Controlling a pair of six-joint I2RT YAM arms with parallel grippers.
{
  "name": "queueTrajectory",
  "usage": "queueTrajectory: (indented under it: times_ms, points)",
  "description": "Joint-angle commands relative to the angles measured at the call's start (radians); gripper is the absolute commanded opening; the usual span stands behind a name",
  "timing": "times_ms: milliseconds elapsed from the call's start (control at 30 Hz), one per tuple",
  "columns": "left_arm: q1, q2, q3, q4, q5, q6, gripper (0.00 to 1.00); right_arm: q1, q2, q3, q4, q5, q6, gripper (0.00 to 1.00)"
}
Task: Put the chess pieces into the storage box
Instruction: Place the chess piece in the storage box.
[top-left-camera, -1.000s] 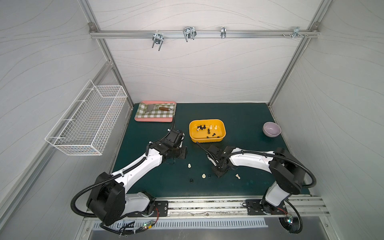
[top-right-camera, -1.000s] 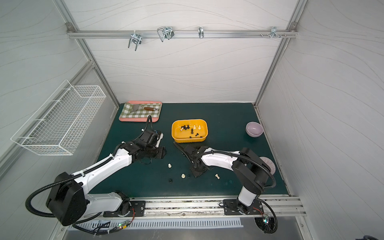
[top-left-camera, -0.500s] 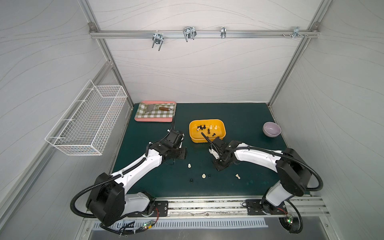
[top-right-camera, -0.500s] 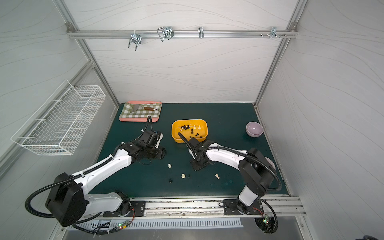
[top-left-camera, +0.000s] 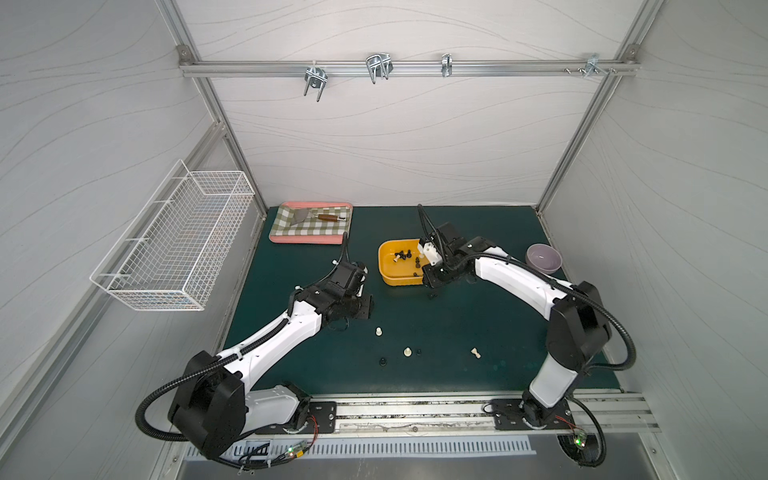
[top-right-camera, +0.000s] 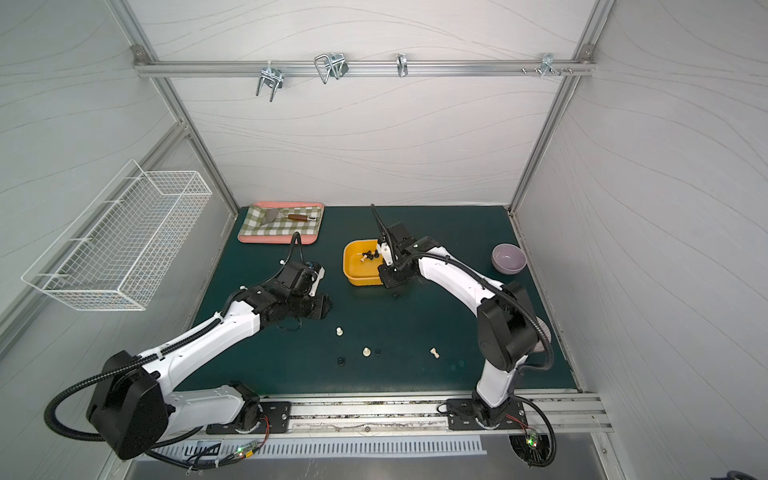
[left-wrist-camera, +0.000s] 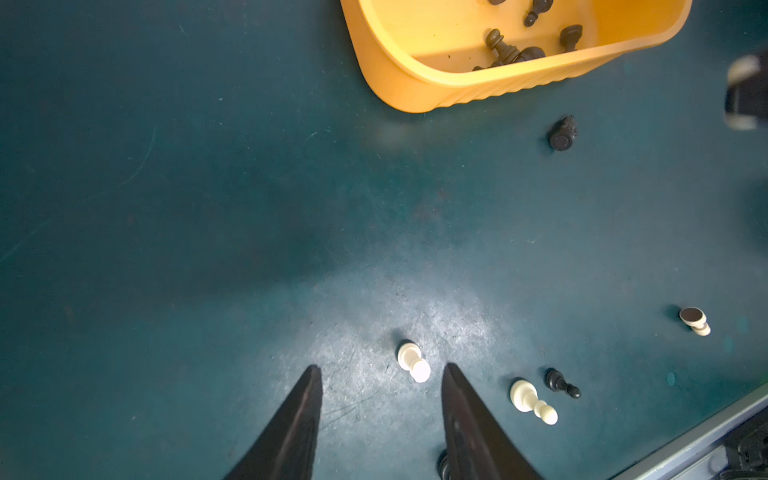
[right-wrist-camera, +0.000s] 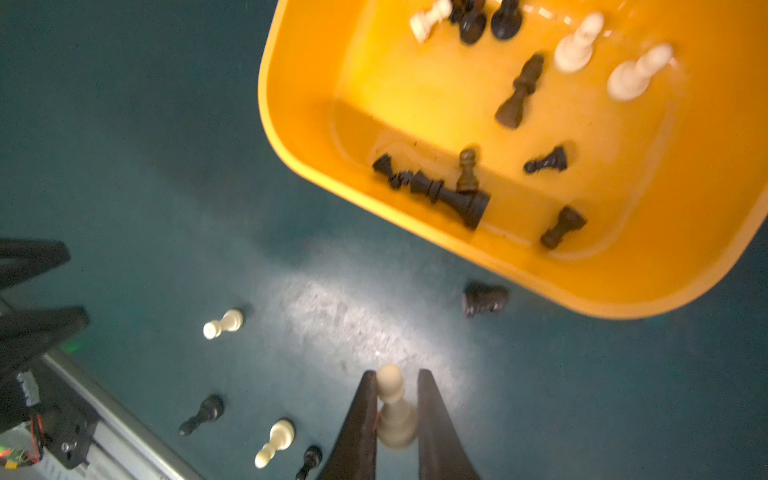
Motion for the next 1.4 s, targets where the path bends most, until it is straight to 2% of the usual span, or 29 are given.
queueTrajectory:
  times_ms: [0,267,500,800,1033,1367]
  points:
    - [0.005,-0.028,-0.009,0.02,0.009,-0.012,0.48,-0.039,0.095,0.095,-0.035,-0.009,-0.055,0.13]
    - [0.005,-0.058,-0.036,0.012,0.014,-0.022,0.48,-0.11,0.293,0.285,-0.07,0.011,-0.063,0.13]
    - [0.005,-0.069,-0.061,0.019,0.013,-0.036,0.49,-0.146,0.342,0.316,-0.078,0.005,-0.064,0.18]
    - [0.005,-0.073,-0.063,0.01,0.012,-0.041,0.49,-0.153,0.321,0.331,-0.085,0.005,-0.075,0.31]
    - [0.005,-0.078,-0.069,0.009,0.015,-0.046,0.49,-0.154,0.282,0.326,-0.09,-0.02,-0.073,0.32]
    - [0.006,-0.092,-0.082,0.003,0.011,-0.068,0.49,-0.154,0.131,0.258,-0.069,-0.069,-0.072,0.35]
